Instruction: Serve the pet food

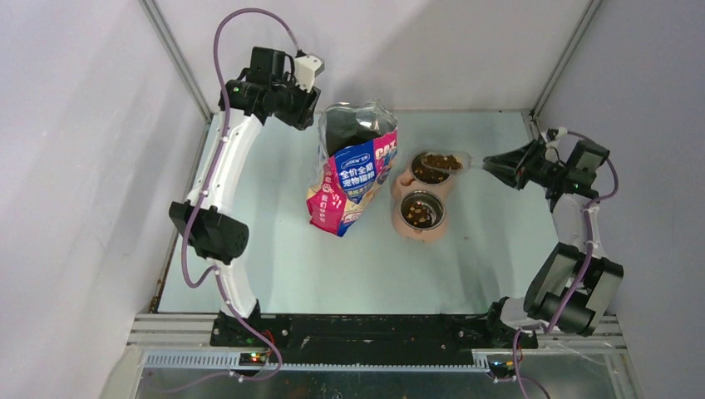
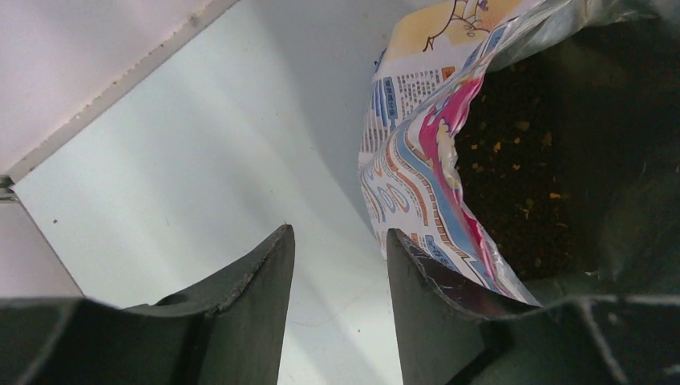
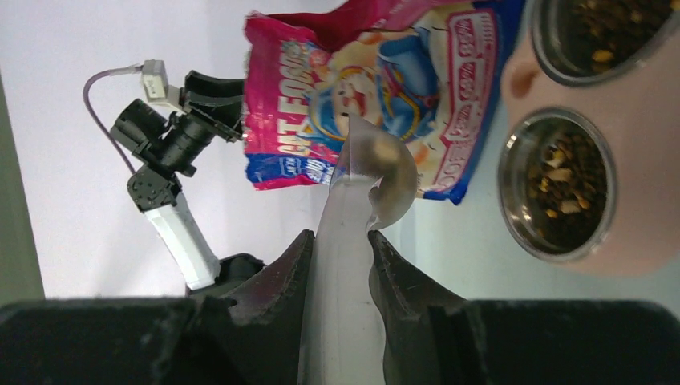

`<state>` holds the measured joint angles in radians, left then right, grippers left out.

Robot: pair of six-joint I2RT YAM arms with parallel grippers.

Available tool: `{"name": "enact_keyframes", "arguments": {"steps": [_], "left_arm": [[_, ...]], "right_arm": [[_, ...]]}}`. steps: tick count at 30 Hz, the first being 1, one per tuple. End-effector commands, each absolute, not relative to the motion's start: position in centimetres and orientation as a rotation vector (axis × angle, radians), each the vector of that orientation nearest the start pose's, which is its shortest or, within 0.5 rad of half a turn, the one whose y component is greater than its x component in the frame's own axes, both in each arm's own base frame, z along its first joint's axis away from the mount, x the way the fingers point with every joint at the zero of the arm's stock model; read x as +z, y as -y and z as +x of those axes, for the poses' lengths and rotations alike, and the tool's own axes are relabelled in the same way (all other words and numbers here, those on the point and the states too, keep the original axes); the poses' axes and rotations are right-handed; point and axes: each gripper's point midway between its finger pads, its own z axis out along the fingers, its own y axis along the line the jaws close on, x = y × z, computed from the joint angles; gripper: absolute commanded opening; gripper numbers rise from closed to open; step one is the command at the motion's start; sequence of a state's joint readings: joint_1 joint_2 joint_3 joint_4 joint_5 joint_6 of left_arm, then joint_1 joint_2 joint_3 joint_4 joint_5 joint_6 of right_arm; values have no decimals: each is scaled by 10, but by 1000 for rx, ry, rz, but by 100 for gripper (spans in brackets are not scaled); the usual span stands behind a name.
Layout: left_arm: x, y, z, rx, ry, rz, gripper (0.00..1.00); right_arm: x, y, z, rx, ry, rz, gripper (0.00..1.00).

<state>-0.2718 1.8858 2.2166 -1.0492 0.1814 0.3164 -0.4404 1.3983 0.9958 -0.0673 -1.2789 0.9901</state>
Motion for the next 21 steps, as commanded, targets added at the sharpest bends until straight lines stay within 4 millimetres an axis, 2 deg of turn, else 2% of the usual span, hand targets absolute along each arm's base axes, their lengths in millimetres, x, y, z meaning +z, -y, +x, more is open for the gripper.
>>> {"name": "enact_keyframes", "arguments": {"steps": [1, 7, 21], "left_arm": [[340, 146, 445, -233, -2061, 690, 52], [335, 146, 443, -263, -2068, 675, 52], [334, 147, 432, -302, -2061, 644, 52]], "right_arm": [[242, -32, 318, 1545, -1983, 610, 0], [209, -29, 299, 1458, -2041, 656, 0], [181, -16, 297, 1262, -2123, 728, 0]]}}
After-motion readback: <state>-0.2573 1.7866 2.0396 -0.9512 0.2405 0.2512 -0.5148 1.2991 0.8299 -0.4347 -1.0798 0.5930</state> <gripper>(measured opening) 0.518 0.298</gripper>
